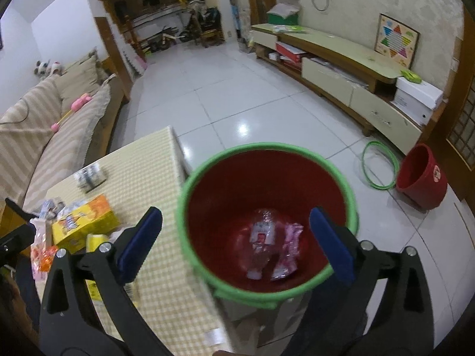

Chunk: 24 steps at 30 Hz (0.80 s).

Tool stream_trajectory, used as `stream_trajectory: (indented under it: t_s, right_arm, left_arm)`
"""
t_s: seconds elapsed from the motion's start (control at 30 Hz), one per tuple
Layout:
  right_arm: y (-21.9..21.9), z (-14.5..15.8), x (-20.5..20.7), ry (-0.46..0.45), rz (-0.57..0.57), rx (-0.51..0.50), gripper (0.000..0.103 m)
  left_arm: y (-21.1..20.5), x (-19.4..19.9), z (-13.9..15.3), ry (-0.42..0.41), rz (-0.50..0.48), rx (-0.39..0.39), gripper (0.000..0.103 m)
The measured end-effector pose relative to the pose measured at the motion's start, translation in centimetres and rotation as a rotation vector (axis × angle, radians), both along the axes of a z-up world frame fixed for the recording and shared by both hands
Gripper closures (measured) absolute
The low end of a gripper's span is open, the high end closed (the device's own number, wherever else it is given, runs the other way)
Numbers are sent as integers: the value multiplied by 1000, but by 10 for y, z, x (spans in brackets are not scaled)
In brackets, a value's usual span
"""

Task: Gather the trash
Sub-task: 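Grasp the yellow snack packet with the right tool while the left tool grasps the strawberry wrapper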

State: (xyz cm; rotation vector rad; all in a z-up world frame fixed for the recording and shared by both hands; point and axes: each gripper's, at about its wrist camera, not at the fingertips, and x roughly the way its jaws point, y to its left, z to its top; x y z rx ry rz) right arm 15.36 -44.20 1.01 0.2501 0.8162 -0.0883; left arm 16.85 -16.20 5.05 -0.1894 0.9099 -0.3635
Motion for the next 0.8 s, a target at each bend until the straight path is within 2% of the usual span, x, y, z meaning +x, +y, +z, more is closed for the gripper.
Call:
stream_trajectory:
  t_s: [0.33,0.6,0.8]
  right_arm:
    - [90,-8,3,24,143,-6,5]
    - [145,-24,4,68,233,-28,5]
    - [174,-42,7,106,264,-50,5]
  left_arm:
    - [98,-30,-3,8,141,22,8]
    - [181,-51,-23,41,280,25,8]
    - [221,-56,-41,68,333,39,8]
